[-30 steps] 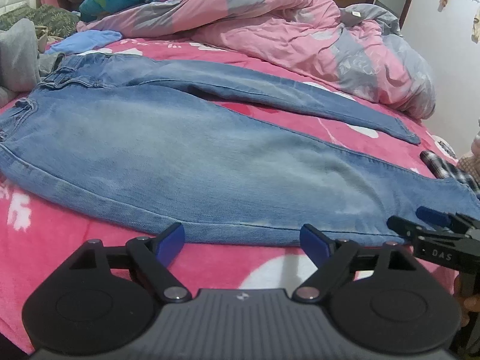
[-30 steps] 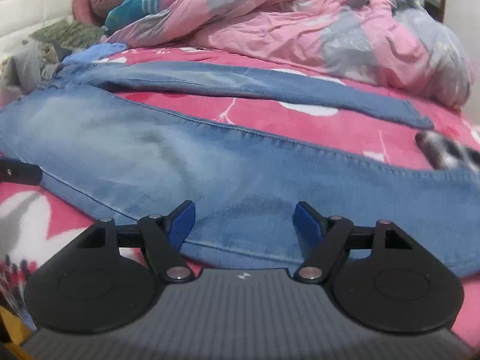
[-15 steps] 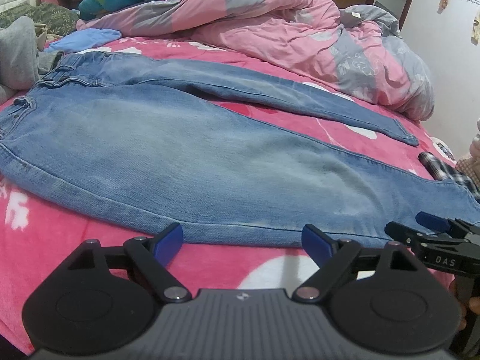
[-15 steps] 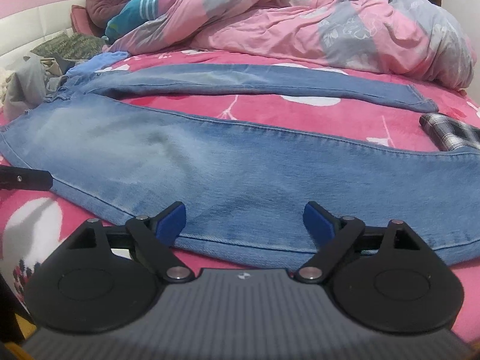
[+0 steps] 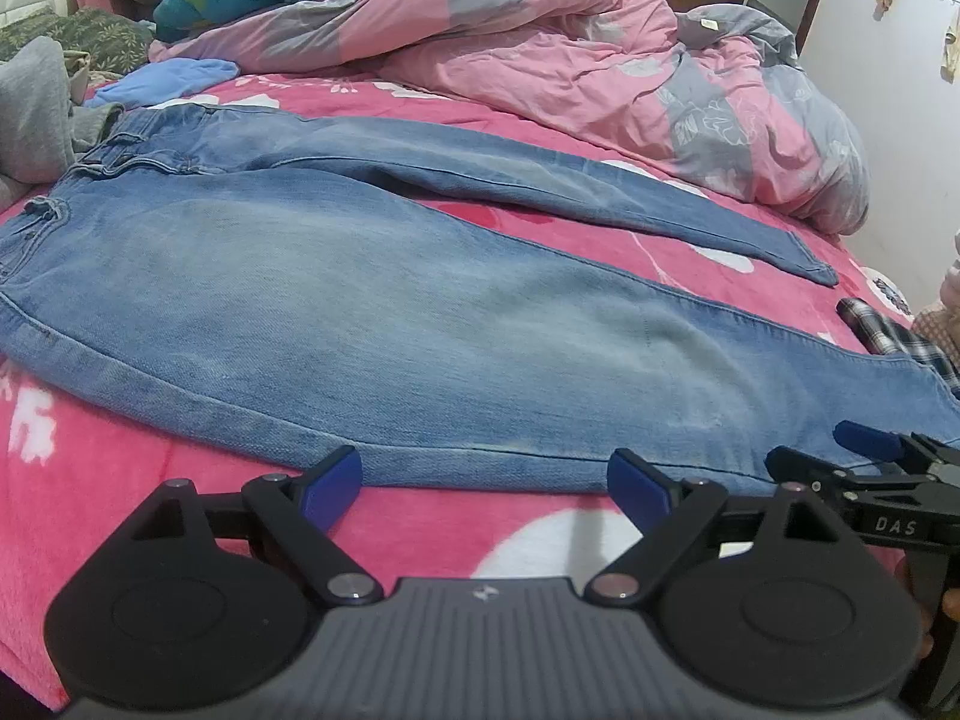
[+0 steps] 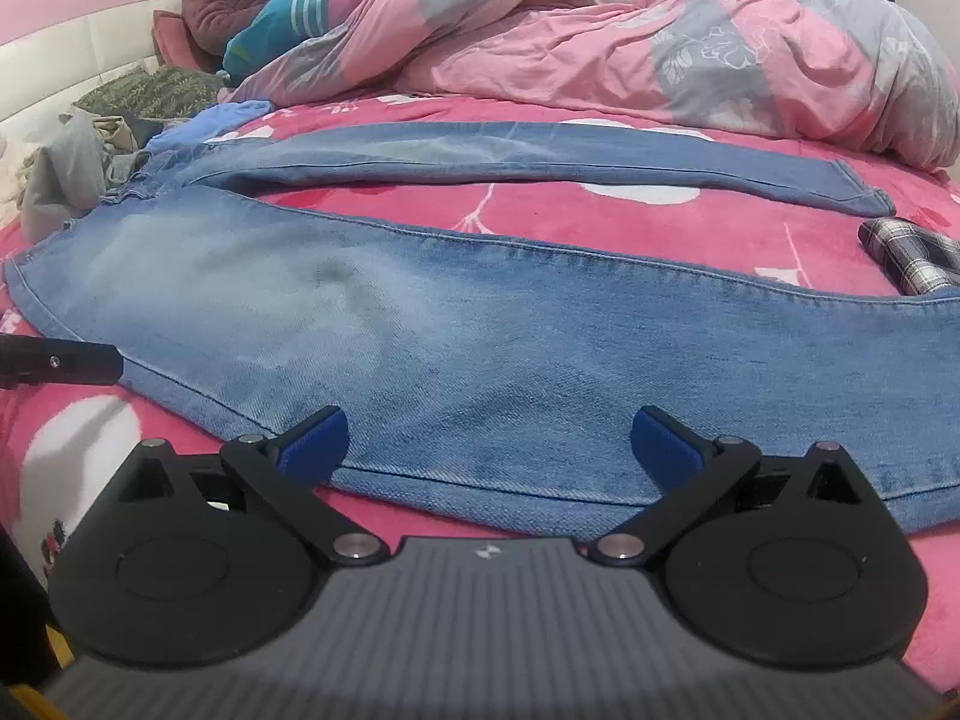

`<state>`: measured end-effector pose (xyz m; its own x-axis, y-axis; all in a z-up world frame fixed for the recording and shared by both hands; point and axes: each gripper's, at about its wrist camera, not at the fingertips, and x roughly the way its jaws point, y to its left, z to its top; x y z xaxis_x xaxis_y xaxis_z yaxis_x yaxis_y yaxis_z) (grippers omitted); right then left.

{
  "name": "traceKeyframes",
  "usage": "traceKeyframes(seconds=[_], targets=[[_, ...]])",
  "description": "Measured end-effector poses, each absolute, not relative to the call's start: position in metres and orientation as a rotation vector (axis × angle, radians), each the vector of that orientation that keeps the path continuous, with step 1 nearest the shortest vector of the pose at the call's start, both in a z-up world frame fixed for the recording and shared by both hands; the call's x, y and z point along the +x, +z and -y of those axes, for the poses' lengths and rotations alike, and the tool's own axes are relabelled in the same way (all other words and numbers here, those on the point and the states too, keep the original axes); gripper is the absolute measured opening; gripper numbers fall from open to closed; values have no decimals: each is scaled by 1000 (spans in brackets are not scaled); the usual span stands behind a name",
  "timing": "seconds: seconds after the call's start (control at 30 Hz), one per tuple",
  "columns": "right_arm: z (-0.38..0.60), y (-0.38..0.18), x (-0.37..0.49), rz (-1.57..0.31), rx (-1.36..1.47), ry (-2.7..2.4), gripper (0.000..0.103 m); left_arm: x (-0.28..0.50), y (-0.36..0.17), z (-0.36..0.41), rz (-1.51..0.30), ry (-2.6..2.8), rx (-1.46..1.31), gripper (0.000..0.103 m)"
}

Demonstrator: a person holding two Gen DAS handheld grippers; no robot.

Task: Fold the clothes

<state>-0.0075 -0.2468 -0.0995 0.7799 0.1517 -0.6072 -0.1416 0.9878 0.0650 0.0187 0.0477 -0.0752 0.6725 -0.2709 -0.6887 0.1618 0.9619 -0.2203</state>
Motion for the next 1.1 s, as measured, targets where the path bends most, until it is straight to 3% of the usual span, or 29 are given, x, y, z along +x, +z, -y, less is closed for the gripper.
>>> traceKeyframes(seconds=[0.5,0.73,1.1], targets=[[245,-99,-6,-663,3,147,102,21,-43,-57,-663,-163,-140,90],[244,-99,-5,-666,0,142,102,59,-66,-94,-740,27,-185,88],[243,-91,-5,-671,-1,129,102,46,-77,-101,-716,10,-189,87]])
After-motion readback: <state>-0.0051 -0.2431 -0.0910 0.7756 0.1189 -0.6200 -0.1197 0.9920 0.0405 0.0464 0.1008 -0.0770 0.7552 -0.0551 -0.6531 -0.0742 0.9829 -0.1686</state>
